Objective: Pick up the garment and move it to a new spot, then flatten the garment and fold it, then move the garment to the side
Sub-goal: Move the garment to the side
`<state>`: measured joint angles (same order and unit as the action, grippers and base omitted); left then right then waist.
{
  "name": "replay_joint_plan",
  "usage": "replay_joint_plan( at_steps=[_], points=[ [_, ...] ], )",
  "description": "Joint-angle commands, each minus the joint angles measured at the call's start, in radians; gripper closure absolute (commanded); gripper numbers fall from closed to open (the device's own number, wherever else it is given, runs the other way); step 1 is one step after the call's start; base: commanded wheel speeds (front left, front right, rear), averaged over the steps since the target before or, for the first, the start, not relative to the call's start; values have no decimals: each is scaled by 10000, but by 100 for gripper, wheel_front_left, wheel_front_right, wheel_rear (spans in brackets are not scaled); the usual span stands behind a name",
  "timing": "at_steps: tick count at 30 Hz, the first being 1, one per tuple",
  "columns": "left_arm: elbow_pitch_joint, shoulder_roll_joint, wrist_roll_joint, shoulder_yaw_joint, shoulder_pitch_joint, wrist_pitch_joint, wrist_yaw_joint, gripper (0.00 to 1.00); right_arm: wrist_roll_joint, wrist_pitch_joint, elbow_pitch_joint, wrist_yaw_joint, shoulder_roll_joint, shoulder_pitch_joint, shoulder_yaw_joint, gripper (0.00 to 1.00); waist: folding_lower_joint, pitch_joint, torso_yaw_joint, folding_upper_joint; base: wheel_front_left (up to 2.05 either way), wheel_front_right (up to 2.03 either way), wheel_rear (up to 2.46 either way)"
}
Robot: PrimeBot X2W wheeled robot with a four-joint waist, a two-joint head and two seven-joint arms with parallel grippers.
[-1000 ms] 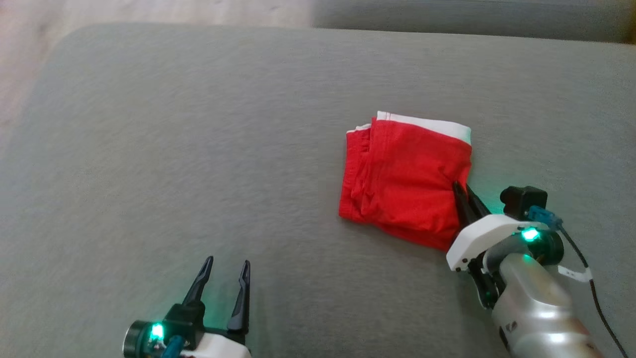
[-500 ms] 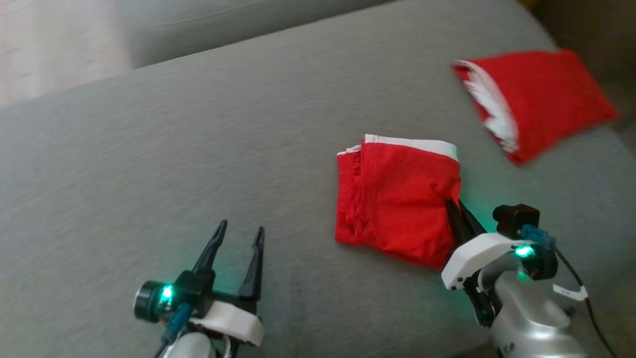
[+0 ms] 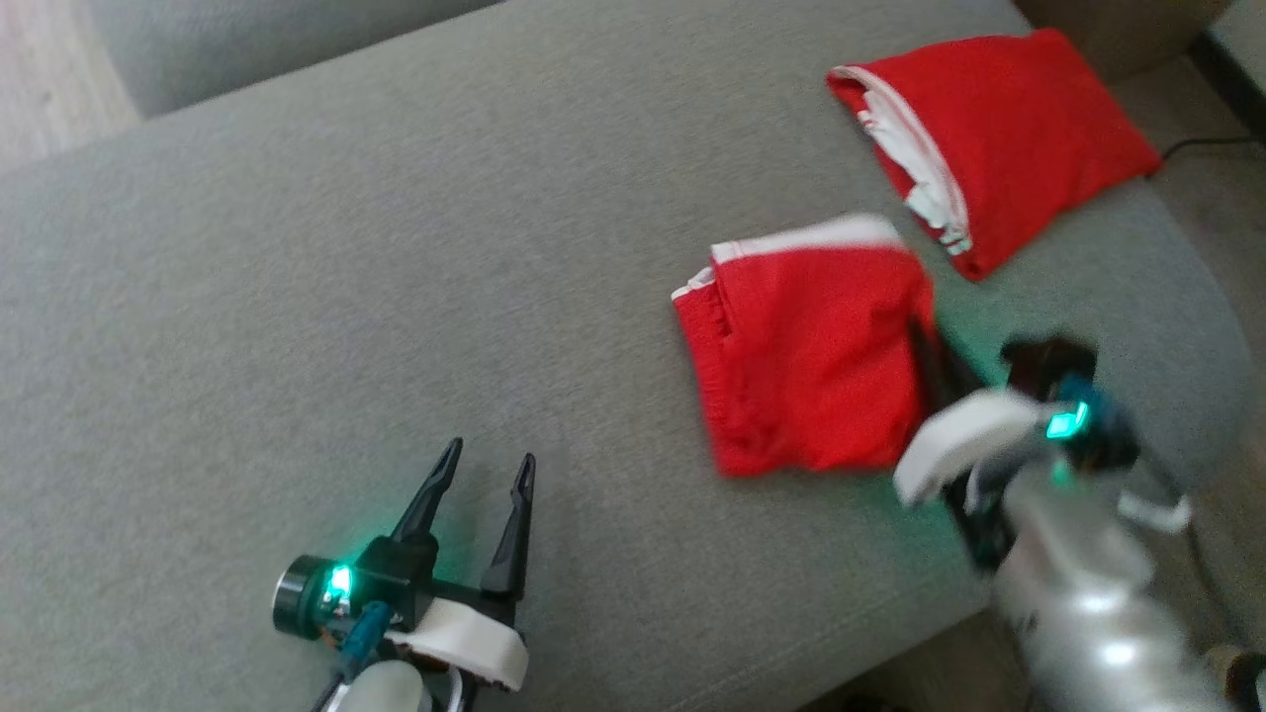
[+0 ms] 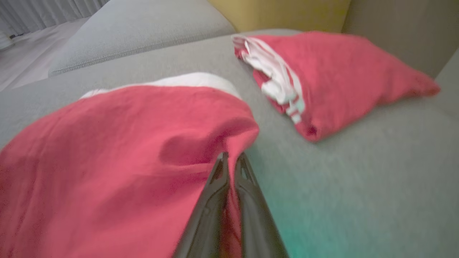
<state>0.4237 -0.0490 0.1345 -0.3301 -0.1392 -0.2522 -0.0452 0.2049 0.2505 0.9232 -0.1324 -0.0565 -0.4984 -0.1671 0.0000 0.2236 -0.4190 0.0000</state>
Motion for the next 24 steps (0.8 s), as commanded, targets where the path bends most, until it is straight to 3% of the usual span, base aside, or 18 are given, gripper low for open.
replay_joint_plan(
  at_steps=[1, 7, 12, 13, 14, 18, 24],
  points=[
    [-173, -15, -161, 362, -332, -95, -66, 0, -318, 112, -293, 17, -256, -894, -77, 100, 0, 247, 286, 0, 0, 0, 0],
    [-140, -30, -418, 557, -440, -95, -191, 0, -1211, -38, 35, 17, -1510, -2650, 419, 100, 0, 643, 861, 0, 0, 0, 0],
    [-179, -28, -568, 653, -645, -95, -259, 0, -1857, -352, 715, 17, -2759, -3887, 1758, 100, 0, 944, 1358, 0, 0, 0, 0],
    [-171, -28, -592, 674, -678, -95, -272, 0, -2083, -417, 867, 17, -2955, -4036, 2078, 57, 0, 985, 1433, 0, 0, 0, 0],
    [-160, -27, -612, 699, -708, -95, -281, 0, -2367, -472, 991, 17, -3118, -4151, 2337, 0, 0, 1023, 1498, 0, 0, 0, 0],
    [-157, -26, -667, 805, -783, -95, -272, 0, -3236, -364, 1121, 17, -3278, -4412, 3649, 0, 0, 1079, 1651, 0, 0, 0, 0],
    [-181, -23, -624, 1121, -782, -95, -90, 0, -3791, 25, 750, 17, -2501, -4363, 4187, 0, 0, 973, 1674, 0, 0, 0, 0]
  ],
)
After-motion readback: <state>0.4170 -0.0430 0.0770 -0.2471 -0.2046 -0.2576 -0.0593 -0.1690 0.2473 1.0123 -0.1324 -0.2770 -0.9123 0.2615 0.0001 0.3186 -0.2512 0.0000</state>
